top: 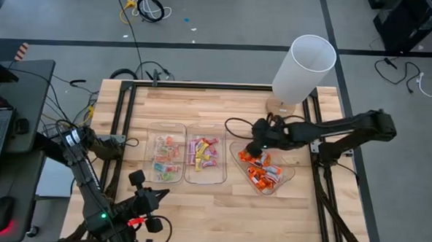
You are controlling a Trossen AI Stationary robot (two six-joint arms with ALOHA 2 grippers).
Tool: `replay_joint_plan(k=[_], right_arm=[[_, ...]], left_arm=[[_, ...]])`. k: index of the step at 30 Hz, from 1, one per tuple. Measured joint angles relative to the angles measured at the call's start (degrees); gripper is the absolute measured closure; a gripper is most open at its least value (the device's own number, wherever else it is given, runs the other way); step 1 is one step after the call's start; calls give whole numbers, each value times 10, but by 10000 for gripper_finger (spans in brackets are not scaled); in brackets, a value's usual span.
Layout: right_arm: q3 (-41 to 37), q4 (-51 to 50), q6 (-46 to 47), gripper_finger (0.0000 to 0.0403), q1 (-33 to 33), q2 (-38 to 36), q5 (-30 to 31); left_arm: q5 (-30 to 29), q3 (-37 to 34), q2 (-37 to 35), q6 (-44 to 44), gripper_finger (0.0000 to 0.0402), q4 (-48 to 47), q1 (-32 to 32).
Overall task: Sort candy
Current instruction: Move bottom right transparent bin to the middle right of the table
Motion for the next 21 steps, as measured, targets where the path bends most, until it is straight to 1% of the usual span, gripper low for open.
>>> replay_joint_plan(k=[2, 5, 8, 10, 12, 15, 21], right_arm=[[0, 0, -41, 403, 17, -29, -31], [0, 2, -101, 403, 57, -64, -129], [0, 4, -133, 403, 112, -87, -219], [0, 12, -135, 403, 152, -94, -252], [0, 16, -133, 403, 193, -95, -271], [0, 13, -105, 403, 250, -94, -275], [0, -3, -4, 403, 341, -85, -248]], left_arm=[[0, -1, 0, 0, 402, 3, 0], [0, -9, 0, 0, 402, 11, 0], [0, -21, 0, 0, 402, 20, -1], [2, -28, 0, -1, 402, 28, -1], [2, -35, 0, -1, 402, 33, -1], [2, -35, 0, -1, 402, 44, -1], [2, -35, 0, -1, 402, 43, -1]])
